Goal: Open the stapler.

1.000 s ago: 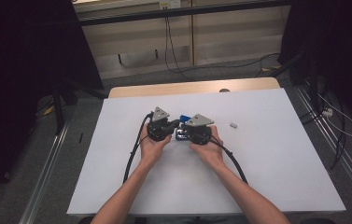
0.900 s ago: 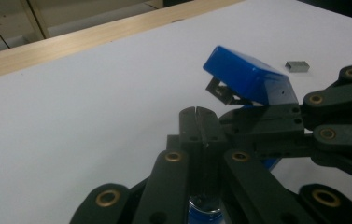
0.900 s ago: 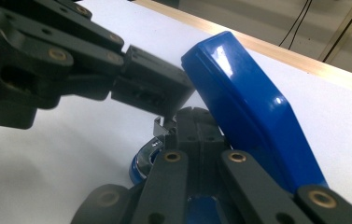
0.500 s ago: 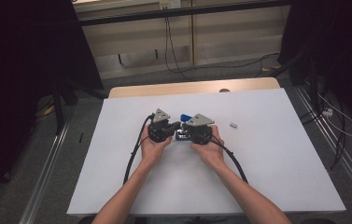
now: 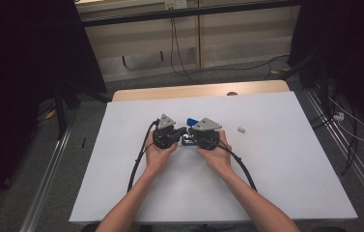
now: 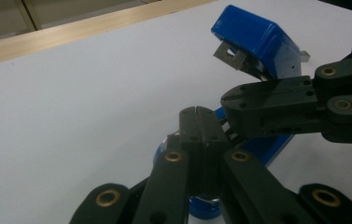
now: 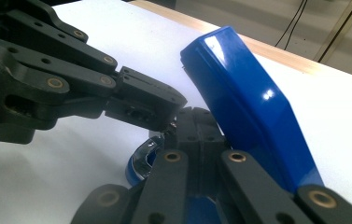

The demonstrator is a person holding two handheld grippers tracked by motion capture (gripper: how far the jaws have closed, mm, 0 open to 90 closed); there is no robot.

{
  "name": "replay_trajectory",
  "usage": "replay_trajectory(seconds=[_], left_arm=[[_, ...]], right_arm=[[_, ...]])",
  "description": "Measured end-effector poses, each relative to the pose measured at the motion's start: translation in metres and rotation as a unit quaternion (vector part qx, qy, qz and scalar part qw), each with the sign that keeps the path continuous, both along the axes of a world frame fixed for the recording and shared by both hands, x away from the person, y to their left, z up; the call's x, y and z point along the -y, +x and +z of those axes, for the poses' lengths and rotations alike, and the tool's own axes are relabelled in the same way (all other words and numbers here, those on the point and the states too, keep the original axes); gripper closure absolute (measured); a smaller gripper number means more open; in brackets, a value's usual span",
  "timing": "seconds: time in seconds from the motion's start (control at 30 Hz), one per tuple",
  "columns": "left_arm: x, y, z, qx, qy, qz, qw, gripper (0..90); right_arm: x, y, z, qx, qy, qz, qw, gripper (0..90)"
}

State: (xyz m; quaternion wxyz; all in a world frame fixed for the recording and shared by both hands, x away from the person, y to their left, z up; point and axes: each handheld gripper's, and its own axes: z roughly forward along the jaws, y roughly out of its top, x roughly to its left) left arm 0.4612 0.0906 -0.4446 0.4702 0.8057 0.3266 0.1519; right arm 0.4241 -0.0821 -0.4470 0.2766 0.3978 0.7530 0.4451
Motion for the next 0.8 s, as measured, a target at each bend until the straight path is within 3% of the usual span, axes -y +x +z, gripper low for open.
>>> replay_trajectory(seconds=[0.43,0.8], left_arm=[[-0.0016,0.0012,-0.0051,-0.012,-0.003,0.0,0.9999,90.0],[-0.0017,0.0007,-0.0053,-0.004,0.002,-0.002,1.0,90.0]], right_arm=[[-0.0023,-0.0001,-0.0018,0.002,0.006,-0.008,0.9999,90.0],[-0.006,0.0036,-0.0008,0.004,0.015,-0.02,0.9997,90.0]])
